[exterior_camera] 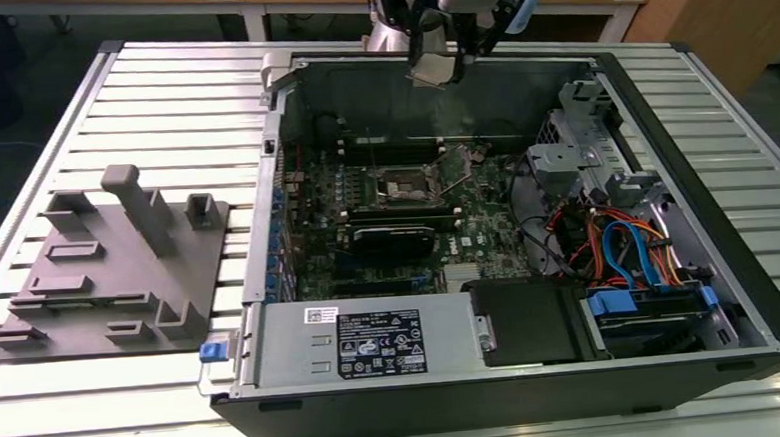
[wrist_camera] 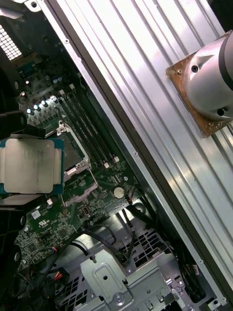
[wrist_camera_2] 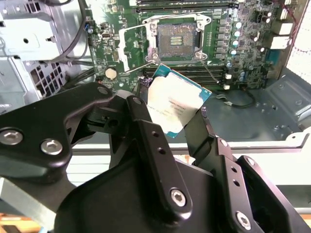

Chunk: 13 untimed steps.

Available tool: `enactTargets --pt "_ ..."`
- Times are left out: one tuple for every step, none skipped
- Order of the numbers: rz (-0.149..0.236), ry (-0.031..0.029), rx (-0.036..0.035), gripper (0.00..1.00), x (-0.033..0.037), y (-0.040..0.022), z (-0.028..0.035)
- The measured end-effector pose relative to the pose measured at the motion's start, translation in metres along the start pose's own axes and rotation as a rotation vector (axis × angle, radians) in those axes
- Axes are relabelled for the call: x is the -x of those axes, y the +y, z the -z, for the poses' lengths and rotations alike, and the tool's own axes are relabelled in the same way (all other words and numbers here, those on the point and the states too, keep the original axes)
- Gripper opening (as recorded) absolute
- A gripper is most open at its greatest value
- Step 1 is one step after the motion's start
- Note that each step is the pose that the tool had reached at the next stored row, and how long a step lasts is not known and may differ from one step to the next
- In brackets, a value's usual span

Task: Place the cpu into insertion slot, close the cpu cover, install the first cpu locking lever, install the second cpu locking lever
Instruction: 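Place the cpu into insertion slot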

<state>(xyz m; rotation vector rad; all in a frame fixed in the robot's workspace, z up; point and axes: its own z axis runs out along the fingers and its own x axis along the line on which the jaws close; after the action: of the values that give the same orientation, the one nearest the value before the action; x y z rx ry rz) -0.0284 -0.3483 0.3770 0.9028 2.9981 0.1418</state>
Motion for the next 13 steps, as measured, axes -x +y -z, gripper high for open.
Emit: enactTargets --pt "-0.014 -0.0012 0.0002 0.54 0.0000 0.0000 -0.0001" --pt "-0.027 -0.0024 0.0005 0.54 0.0000 0.0000 -0.0001" --pt "-0.035 -0.0031 0.0006 0.54 0.0001 0.0000 -0.0002" --pt "-0.037 -0.0032 0.0006 0.54 0.0000 0.0000 -0.0002" --pt "-0.037 -0.0032 0.0007 0.54 0.0001 0.0000 -0.0002" --pt "-0.037 -0.0033 0.0007 0.54 0.0000 0.0000 -0.0002" --pt "-0.038 -0.0033 0.0008 0.54 0.0000 0.0000 -0.0002" --pt "-0.038 -0.0033 0.0008 0.54 0.0000 0.0000 -0.0002" --pt "-0.038 -0.0033 0.0007 0.54 0.0000 0.0000 -0.0002" --pt "-0.038 -0.0033 0.0007 0.54 0.0000 0.0000 -0.0002" --pt "-0.038 -0.0033 0.0008 0.54 0.0000 0.0000 -0.0002" --pt "-0.038 -0.0033 0.0007 0.54 0.0000 0.0000 -0.0002" --pt "-0.038 -0.0033 0.0008 0.54 0.0000 0.0000 -0.0002"
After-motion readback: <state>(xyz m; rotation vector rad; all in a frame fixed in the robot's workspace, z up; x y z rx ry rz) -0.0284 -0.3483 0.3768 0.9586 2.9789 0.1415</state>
